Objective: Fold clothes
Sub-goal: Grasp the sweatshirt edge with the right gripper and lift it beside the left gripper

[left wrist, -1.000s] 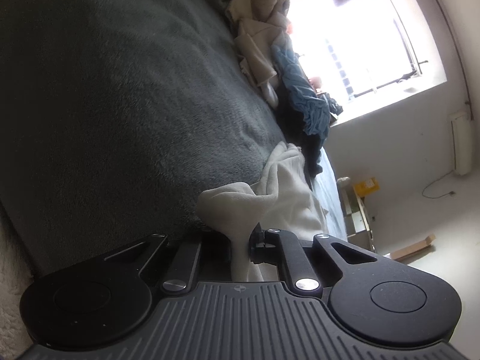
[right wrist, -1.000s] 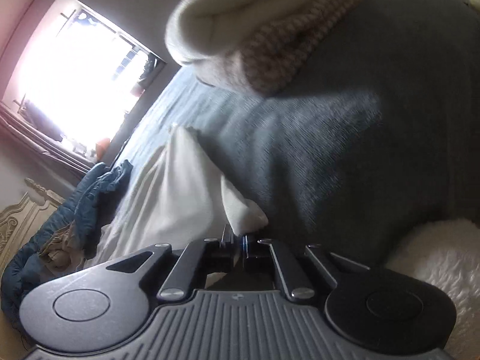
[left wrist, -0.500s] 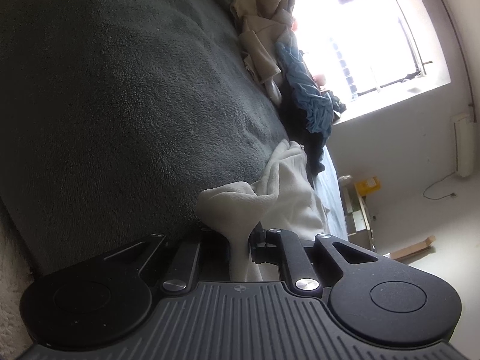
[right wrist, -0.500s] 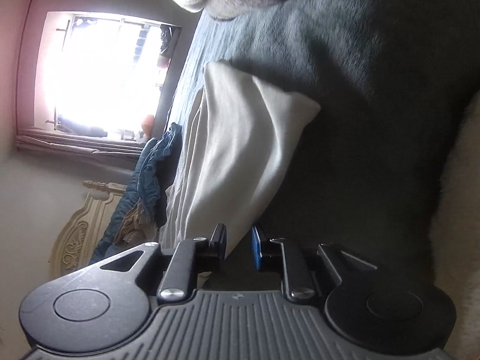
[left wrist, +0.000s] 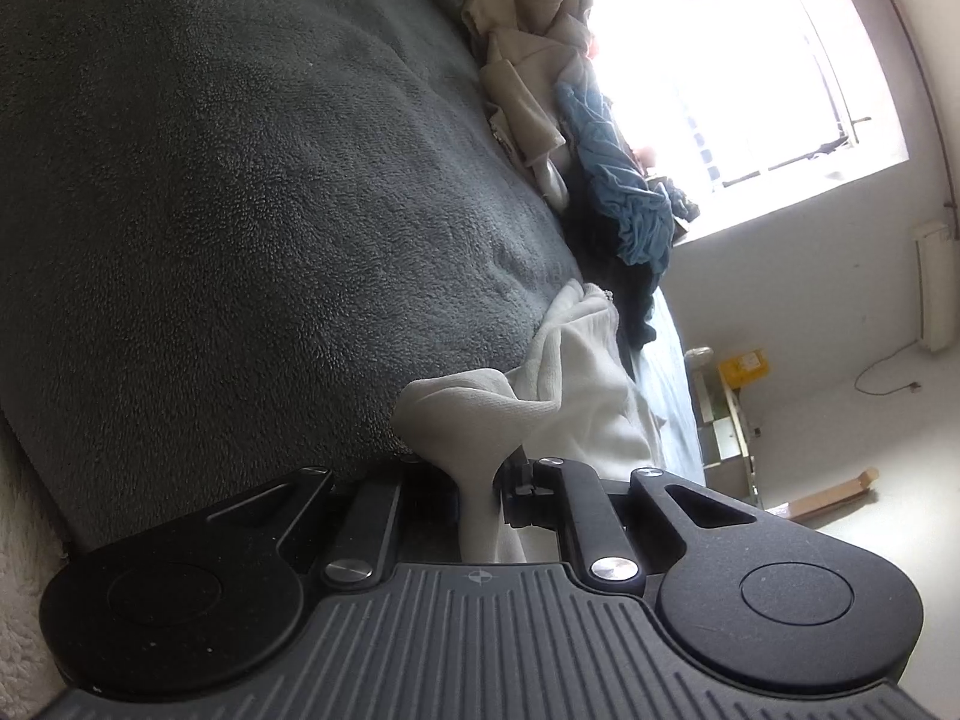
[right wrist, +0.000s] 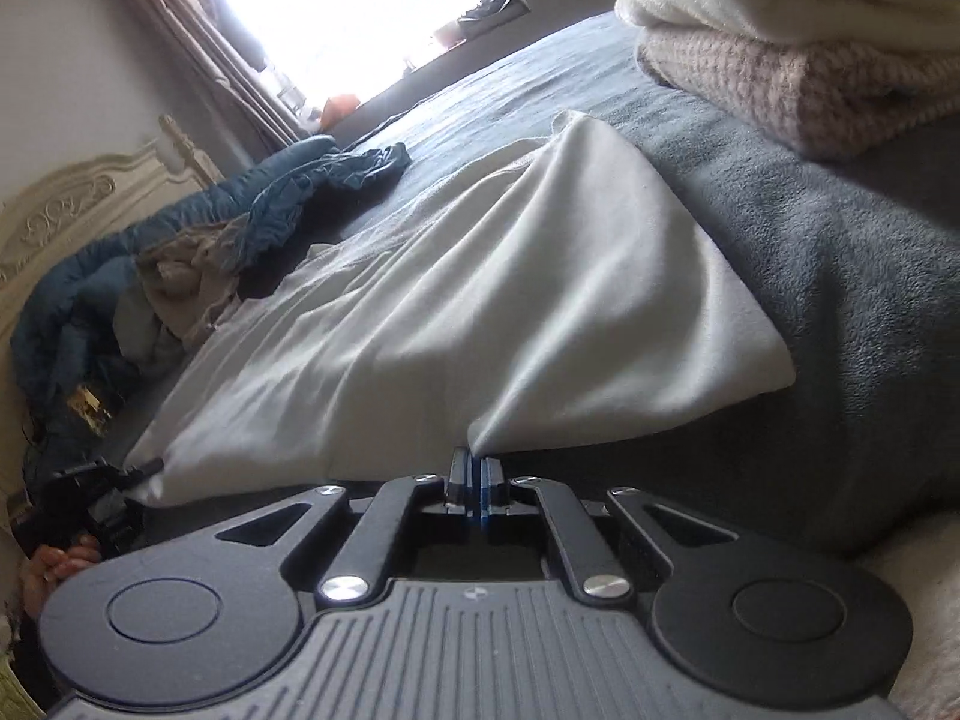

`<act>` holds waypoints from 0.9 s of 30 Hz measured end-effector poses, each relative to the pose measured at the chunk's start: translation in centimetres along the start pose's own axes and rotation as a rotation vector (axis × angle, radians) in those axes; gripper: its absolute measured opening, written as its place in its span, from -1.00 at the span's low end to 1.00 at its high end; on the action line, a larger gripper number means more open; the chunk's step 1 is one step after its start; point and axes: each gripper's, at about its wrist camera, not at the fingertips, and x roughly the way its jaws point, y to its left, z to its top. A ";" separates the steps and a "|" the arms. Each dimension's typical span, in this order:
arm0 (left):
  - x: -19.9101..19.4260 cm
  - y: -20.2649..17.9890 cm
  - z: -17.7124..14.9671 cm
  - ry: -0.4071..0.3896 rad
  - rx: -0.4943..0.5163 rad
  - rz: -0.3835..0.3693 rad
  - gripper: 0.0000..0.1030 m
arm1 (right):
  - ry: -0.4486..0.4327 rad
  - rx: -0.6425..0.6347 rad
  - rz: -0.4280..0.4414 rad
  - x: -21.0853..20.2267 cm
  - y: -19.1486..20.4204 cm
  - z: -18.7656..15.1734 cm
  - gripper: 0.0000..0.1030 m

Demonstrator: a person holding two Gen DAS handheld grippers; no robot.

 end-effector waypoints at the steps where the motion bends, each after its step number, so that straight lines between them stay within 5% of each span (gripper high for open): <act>1: 0.0 0.0 0.0 -0.001 0.000 0.002 -0.79 | -0.004 -0.029 -0.055 -0.1 -0.3 -0.2 -1.00; 7: 0.3 0.0 0.0 0.002 0.005 0.007 -0.79 | -0.065 -0.084 -0.195 -2.5 -2.9 -0.7 -1.00; 9: 0.2 0.0 0.1 0.005 -0.001 0.005 -0.79 | -0.082 -0.170 -0.163 -3.5 -1.6 -1.0 -1.00; 12: 0.3 0.1 0.2 0.011 -0.011 0.002 -0.78 | -0.059 -0.079 0.007 -3.6 -0.3 -0.4 -0.89; 15: 0.2 0.2 0.2 0.014 -0.020 0.002 -0.77 | -0.074 -0.064 0.078 -2.9 0.9 -0.2 -0.86; 20: 0.2 -0.2 0.4 0.019 -0.012 0.018 -0.77 | -0.100 -0.473 0.071 -0.6 7.3 -1.6 -0.86; 25: 0.2 -0.3 0.5 0.022 -0.023 0.025 -0.77 | -0.164 -1.003 -0.118 1.2 11.8 -5.9 -0.69; 27: 0.3 -0.3 0.5 0.023 -0.024 0.026 -0.77 | -0.176 -1.099 -0.194 1.5 11.7 -7.3 -0.69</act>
